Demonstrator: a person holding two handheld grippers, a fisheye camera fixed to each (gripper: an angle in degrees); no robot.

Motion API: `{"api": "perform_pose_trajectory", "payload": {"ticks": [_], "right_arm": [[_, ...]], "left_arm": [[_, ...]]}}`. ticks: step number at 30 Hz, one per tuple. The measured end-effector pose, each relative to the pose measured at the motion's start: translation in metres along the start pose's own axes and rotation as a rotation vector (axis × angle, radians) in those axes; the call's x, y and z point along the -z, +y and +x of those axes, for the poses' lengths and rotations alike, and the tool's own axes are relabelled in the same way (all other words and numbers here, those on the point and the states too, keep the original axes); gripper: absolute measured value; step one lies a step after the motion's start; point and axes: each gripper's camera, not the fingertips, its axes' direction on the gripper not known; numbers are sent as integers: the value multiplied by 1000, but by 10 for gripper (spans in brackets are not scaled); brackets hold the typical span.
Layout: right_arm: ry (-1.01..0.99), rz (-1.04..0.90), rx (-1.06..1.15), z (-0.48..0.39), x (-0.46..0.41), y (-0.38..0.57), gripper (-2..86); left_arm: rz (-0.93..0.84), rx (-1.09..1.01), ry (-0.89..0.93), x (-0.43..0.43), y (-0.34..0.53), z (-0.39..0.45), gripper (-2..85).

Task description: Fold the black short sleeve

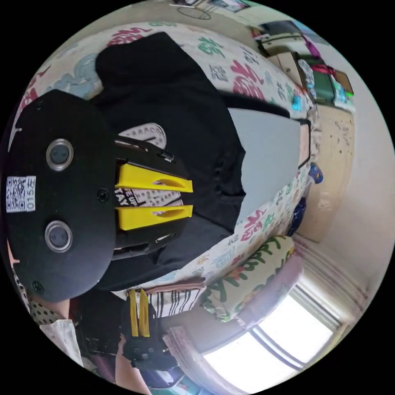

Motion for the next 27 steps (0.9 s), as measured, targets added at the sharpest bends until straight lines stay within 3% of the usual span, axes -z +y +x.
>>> {"api": "perform_pose_trajectory", "payload": {"ticks": [5, 8, 12, 17, 23, 27], "right_arm": [[-208, 168, 73, -66, 12, -178, 47], [-244, 237, 140, -119, 10, -293, 54], [-292, 219, 229, -188, 0, -419, 62], [-252, 39, 218, -261, -51, -554, 68], [-105, -96, 194, -295, -90, -622, 89], [-117, -119, 157, -291, -92, -640, 82]], "left_arm": [[94, 575, -140, 145, 188, -191, 58], [105, 786, -199, 190, 272, -266, 66], [159, 810, -176, 215, 314, -310, 83], [151, 803, -43, 207, 327, -343, 99], [155, 792, -39, 218, 325, -354, 94], [139, 755, -43, 222, 316, -356, 90]]}}
